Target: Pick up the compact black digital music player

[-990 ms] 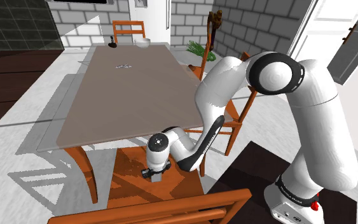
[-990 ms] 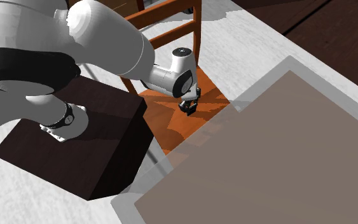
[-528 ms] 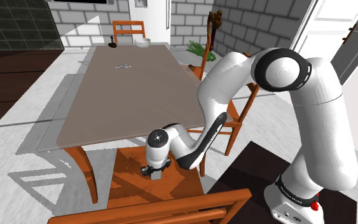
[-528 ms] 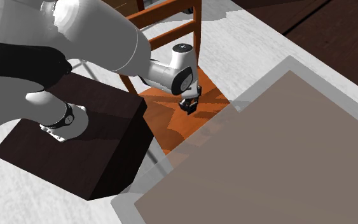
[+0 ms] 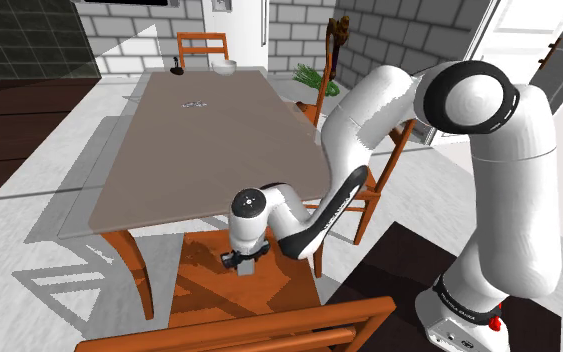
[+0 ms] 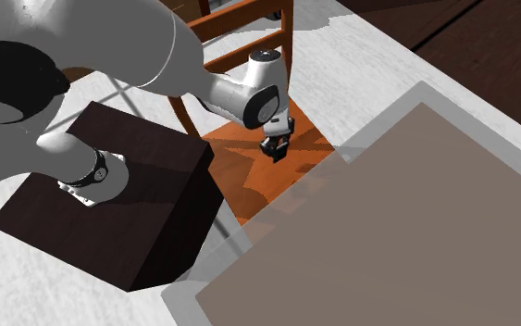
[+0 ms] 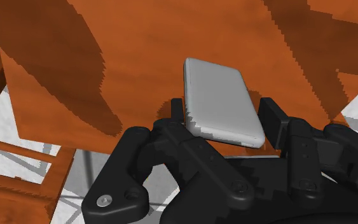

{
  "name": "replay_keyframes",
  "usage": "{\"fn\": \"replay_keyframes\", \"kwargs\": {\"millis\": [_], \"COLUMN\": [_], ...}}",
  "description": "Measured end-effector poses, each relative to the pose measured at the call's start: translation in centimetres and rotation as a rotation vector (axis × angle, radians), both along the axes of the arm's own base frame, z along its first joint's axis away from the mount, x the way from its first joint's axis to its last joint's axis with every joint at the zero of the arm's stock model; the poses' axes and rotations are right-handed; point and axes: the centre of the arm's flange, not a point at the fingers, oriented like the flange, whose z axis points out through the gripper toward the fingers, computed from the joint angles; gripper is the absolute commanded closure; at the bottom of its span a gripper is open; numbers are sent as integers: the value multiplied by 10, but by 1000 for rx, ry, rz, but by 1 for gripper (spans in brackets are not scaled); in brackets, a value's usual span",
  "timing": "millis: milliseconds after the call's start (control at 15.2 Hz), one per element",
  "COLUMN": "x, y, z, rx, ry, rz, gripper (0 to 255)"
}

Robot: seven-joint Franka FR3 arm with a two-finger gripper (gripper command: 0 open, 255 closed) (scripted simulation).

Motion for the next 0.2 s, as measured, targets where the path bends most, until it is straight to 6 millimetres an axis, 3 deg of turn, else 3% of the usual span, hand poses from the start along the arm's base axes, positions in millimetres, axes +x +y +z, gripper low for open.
{"fn": "replay_keyframes", "kwargs": {"millis": [198], "x": [0], "y": [1], "z": [14], "rx": [0], "ry": [0], "rz": [0], "gripper": [255]}}
